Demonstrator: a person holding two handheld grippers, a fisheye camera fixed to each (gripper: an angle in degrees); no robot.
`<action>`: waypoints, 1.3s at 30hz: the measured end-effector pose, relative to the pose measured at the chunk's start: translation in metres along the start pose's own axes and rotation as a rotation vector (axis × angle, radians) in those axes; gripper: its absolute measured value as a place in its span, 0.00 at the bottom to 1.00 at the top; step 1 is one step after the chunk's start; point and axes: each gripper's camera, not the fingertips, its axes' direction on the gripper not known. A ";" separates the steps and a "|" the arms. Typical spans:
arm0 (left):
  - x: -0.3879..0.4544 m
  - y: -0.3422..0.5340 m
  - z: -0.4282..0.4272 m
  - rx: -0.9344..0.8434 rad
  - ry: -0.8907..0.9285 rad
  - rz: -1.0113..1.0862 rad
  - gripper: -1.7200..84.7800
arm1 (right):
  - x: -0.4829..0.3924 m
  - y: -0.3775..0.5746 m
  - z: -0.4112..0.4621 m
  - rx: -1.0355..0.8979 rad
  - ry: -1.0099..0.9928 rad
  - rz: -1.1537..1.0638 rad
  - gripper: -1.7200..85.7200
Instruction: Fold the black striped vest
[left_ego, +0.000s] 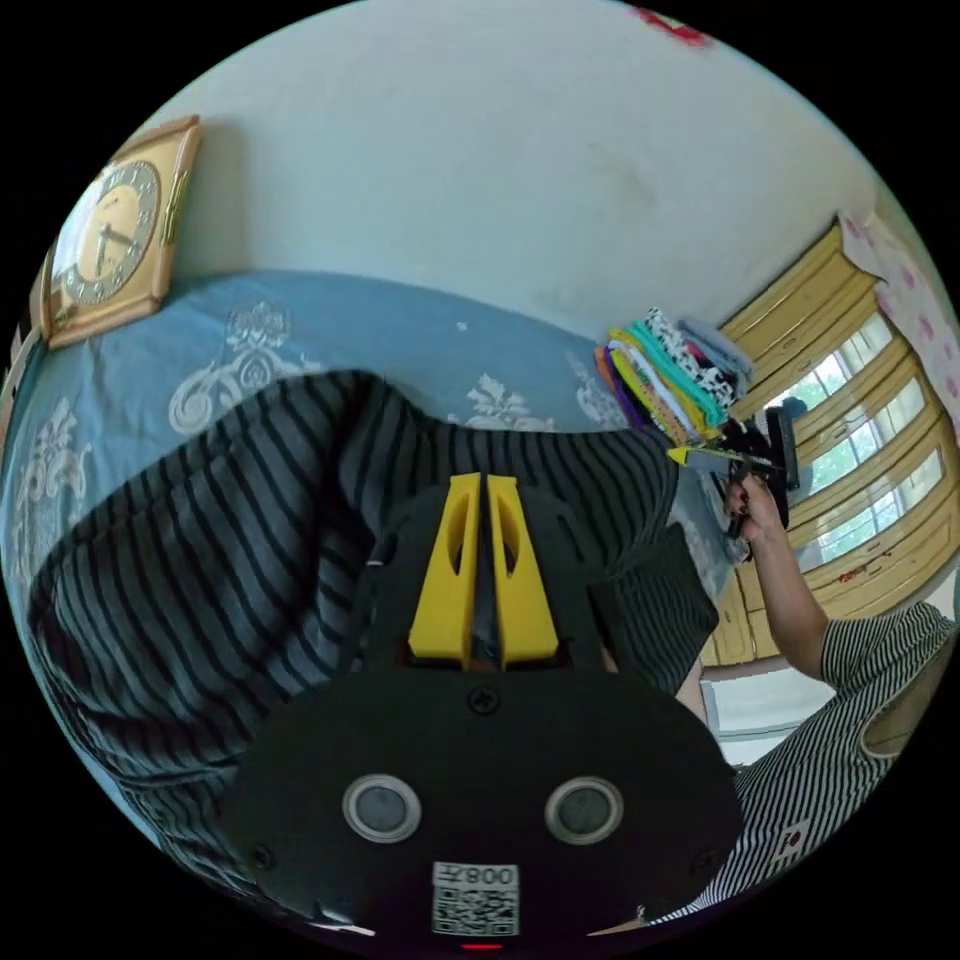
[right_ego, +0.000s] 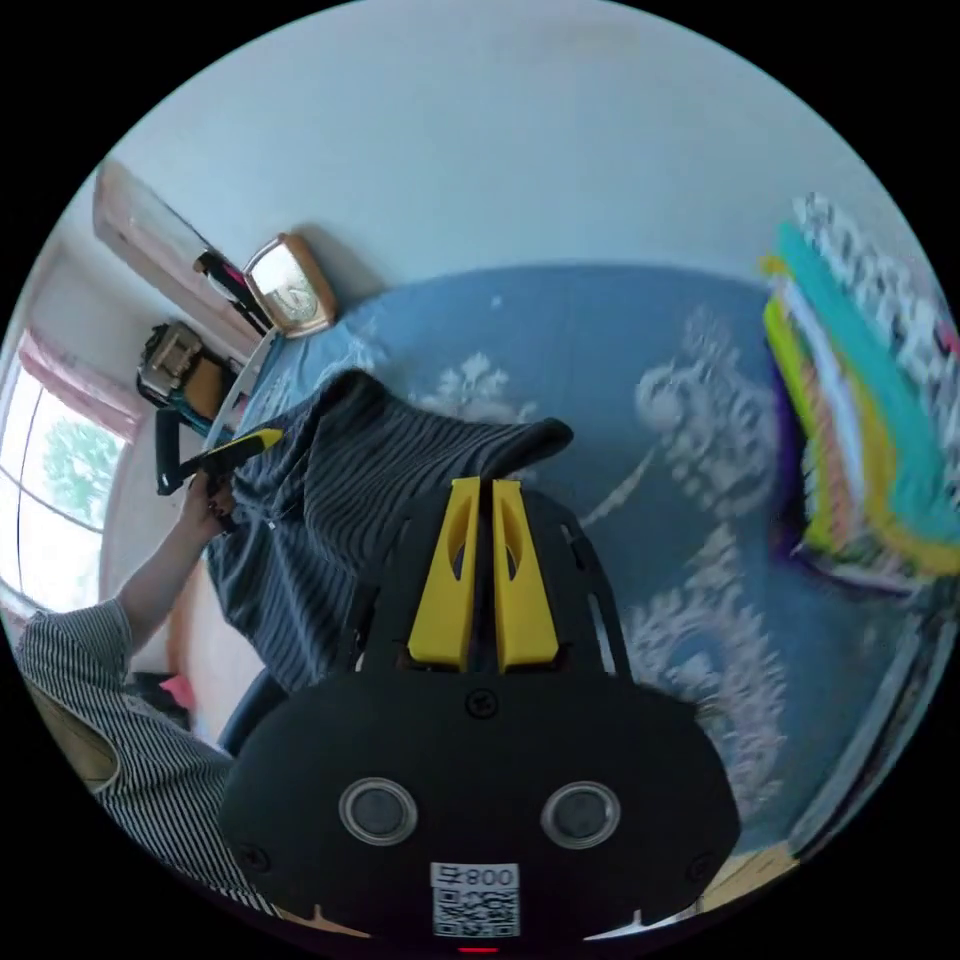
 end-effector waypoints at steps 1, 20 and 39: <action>0.002 -0.004 -0.005 0.013 0.002 0.011 0.04 | -0.002 -0.013 -0.008 0.018 0.037 -0.019 0.04; 0.001 0.081 -0.006 -0.311 -0.261 0.115 0.10 | 0.026 -0.106 0.102 -0.177 0.181 0.236 0.10; 0.045 0.111 -0.136 -0.141 -0.255 0.214 0.05 | -0.084 -0.208 0.002 -0.019 0.183 0.174 0.04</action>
